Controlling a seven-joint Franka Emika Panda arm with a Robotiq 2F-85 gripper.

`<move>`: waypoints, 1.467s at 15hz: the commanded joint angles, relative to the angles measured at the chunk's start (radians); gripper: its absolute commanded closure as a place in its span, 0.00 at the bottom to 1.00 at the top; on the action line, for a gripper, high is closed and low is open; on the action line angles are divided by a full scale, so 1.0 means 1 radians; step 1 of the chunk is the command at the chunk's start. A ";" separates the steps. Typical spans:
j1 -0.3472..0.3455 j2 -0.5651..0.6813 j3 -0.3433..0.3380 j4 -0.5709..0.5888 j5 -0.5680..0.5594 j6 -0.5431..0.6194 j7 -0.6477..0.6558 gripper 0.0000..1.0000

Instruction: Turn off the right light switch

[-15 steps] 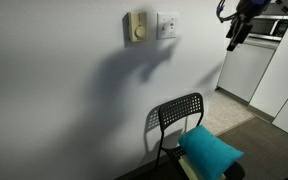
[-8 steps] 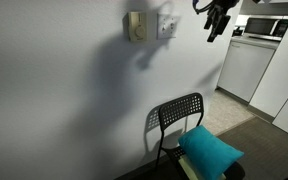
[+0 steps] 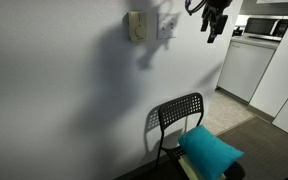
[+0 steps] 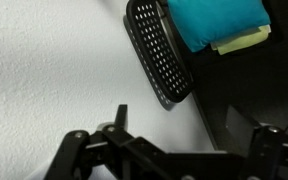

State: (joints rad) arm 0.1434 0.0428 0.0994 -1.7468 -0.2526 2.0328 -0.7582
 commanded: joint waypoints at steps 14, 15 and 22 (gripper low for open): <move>-0.060 -0.138 -0.064 -0.398 0.380 0.556 -0.608 0.00; -0.067 -0.144 -0.062 -0.386 0.305 0.541 -0.572 0.00; -0.058 -0.073 -0.047 -0.212 -0.010 0.539 -0.461 0.00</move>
State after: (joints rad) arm 0.0828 -0.0907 0.0431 -2.0470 -0.2344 2.5842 -1.2040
